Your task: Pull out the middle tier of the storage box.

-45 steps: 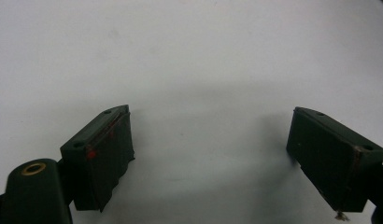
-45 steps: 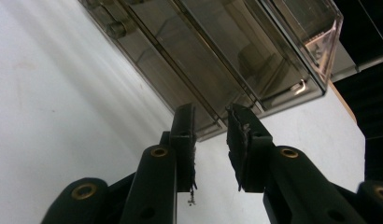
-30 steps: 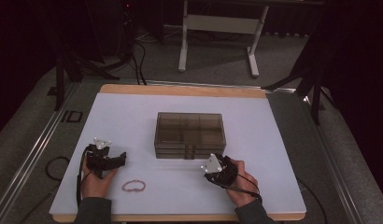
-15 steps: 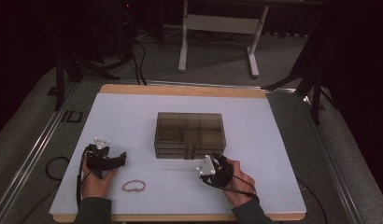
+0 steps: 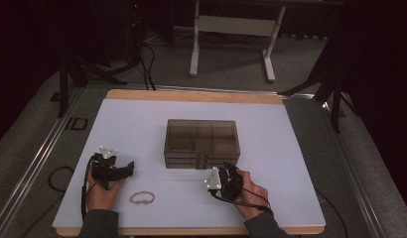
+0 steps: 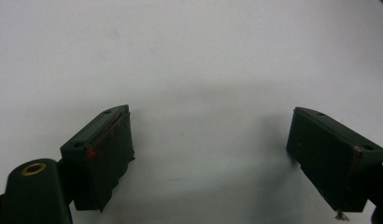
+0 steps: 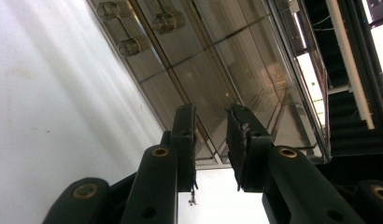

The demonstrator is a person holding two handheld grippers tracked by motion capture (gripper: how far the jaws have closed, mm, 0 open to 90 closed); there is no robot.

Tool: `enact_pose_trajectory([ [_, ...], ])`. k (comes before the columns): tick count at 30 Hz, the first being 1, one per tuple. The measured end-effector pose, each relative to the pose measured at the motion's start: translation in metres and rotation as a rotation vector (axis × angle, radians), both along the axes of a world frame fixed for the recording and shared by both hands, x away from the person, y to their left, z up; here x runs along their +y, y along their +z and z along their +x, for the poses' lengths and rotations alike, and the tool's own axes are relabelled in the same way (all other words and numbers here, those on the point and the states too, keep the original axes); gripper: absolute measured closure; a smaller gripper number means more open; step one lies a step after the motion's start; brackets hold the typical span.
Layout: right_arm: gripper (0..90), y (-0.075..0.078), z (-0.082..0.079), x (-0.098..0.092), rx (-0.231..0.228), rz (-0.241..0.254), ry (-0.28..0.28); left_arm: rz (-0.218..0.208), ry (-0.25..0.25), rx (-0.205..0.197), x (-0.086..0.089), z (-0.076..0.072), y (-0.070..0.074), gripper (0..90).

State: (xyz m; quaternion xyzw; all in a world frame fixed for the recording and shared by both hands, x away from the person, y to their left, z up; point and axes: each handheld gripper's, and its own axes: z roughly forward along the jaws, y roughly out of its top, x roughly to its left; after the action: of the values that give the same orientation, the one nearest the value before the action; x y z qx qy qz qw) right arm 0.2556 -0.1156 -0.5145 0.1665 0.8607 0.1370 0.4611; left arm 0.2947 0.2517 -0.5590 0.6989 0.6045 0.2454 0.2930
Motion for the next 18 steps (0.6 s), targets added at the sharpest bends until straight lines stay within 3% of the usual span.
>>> enact_pose_trajectory([
  [18, 73.2, -0.011, -0.005, 0.019, -0.075, -0.109, 0.034, 0.0, 0.0, 0.0, 0.0, 0.0, 0.0, 14.7],
])
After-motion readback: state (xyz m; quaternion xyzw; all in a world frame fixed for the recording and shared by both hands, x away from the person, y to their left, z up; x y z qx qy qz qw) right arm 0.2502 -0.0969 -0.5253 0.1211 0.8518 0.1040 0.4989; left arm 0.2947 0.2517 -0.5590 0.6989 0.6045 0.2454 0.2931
